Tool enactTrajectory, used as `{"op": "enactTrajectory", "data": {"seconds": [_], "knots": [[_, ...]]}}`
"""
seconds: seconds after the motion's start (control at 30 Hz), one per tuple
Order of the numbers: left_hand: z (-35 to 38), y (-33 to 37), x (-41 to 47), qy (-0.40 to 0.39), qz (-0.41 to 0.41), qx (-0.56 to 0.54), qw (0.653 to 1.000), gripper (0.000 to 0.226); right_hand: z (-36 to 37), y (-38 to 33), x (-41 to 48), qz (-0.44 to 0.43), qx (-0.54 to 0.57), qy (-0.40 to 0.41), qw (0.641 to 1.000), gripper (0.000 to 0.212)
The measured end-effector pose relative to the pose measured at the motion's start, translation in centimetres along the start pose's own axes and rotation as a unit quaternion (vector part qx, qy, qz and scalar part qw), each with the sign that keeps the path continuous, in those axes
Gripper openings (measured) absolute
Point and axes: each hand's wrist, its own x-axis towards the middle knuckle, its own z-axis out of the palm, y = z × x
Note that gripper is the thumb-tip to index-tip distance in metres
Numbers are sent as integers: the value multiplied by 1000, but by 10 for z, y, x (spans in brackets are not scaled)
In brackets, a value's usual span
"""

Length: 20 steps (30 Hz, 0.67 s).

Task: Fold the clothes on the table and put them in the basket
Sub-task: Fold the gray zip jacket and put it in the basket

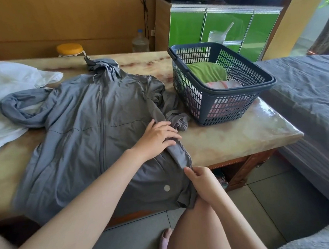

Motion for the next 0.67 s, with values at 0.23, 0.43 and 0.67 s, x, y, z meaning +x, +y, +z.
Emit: {"op": "enactTrajectory", "data": {"seconds": [0.23,0.43,0.67], "knots": [[-2,14,23,70,83,49,993,7,2,-1,-1,-4,-21,-5,1000,19],[19,42,33,30,84,-47,995,12,-16,1,3,13,-112,-53,992,40],[4,9,4,157,-13,-20,987,30,-26,-21,11,-11,-125,127,984,20]]}}
